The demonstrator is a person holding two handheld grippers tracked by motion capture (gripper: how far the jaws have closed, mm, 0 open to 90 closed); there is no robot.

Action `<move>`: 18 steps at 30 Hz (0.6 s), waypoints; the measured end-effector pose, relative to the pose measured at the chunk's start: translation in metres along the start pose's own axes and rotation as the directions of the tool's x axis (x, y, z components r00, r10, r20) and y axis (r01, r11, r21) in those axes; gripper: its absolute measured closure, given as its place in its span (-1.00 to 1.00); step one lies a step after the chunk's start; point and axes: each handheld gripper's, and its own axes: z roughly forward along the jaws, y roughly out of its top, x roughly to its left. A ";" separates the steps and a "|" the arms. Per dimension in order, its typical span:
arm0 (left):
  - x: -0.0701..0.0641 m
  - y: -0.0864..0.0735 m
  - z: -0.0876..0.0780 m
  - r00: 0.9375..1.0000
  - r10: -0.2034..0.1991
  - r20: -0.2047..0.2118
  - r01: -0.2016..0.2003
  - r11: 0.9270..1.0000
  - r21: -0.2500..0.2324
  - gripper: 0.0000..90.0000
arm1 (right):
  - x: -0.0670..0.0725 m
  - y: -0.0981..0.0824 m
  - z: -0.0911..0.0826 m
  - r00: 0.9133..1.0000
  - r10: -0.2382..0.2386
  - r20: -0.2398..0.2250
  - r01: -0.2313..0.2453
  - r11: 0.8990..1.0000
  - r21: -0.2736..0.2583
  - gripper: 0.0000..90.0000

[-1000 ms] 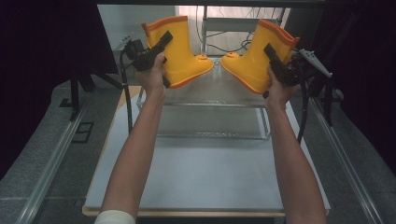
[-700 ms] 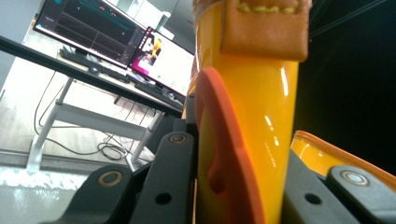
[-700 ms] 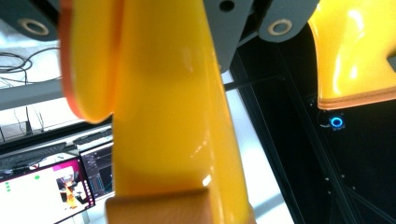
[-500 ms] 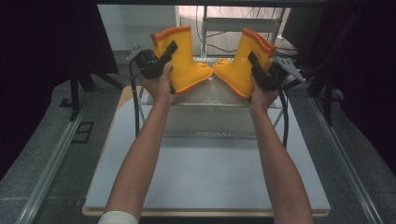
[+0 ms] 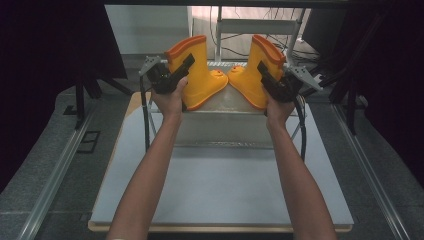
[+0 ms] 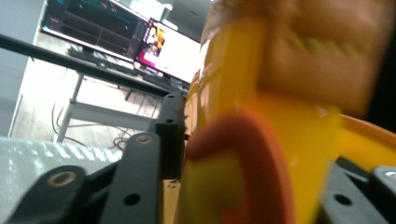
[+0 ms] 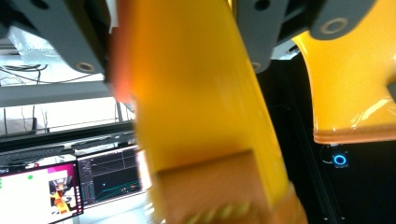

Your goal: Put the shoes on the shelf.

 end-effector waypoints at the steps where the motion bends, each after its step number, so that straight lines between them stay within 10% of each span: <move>1: -0.001 0.001 -0.001 1.000 -0.002 0.000 0.002 1.000 0.006 0.29 | 0.001 0.001 -0.001 1.000 -0.008 -0.005 0.008 1.000 0.004 0.23; 8: -0.001 0.011 -0.010 0.998 -0.035 0.051 0.035 0.999 0.006 -0.23 | 0.000 0.006 -0.012 1.000 -0.010 -0.015 0.010 1.000 0.023 -0.06; 18: -0.005 0.031 -0.047 0.991 -0.025 0.130 0.031 0.999 -0.039 -0.41 | -0.005 0.033 -0.051 0.996 -0.002 -0.088 -0.001 0.999 -0.041 -0.27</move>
